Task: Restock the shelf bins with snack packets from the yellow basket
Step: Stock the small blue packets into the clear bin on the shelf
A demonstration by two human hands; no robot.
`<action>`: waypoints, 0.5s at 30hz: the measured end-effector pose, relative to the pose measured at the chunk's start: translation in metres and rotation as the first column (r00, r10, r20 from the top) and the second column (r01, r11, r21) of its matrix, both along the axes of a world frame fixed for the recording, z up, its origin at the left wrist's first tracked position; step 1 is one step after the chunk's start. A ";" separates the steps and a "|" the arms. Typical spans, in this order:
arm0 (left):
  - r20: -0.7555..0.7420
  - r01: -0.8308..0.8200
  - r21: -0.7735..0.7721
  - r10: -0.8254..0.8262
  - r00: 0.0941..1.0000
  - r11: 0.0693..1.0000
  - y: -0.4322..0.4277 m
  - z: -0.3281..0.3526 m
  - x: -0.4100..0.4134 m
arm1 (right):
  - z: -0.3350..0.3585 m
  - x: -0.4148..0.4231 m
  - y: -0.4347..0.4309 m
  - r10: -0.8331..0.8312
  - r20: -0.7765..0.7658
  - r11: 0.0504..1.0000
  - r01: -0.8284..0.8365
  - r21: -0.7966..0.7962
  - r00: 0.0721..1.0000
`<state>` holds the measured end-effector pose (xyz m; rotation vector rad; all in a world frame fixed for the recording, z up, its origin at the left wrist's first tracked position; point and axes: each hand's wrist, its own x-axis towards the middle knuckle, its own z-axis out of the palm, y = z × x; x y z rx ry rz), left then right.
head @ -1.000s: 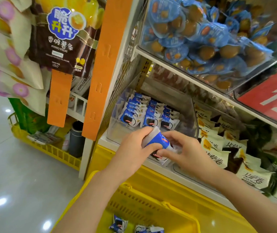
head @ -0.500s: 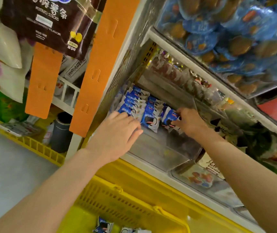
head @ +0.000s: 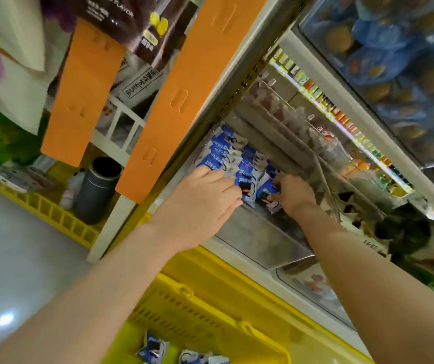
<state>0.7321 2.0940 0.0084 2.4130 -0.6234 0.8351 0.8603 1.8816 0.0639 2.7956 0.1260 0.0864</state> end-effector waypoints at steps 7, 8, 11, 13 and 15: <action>-0.052 -0.043 0.001 0.043 0.998 0.999 -0.004 0.007 -0.007 | 0.003 -0.021 0.010 0.053 -0.004 0.987 -0.051 0.150 0.999; -0.050 -0.052 0.012 0.053 0.997 0.999 -0.004 0.008 -0.008 | 0.005 -0.030 0.012 0.089 0.001 0.977 -0.088 0.193 0.996; -0.088 -0.076 0.064 0.081 0.993 0.995 -0.005 0.012 -0.011 | 0.011 -0.066 0.012 0.165 0.041 0.919 -0.169 0.356 0.985; -0.150 -0.095 0.109 0.111 0.982 0.989 -0.007 0.015 -0.014 | 0.013 -0.093 0.007 0.145 0.011 0.876 -0.134 0.463 0.989; -0.191 -0.123 0.136 0.148 0.970 0.983 -0.009 0.020 -0.016 | 0.011 -0.122 -0.002 0.192 -0.021 0.845 -0.154 0.512 0.981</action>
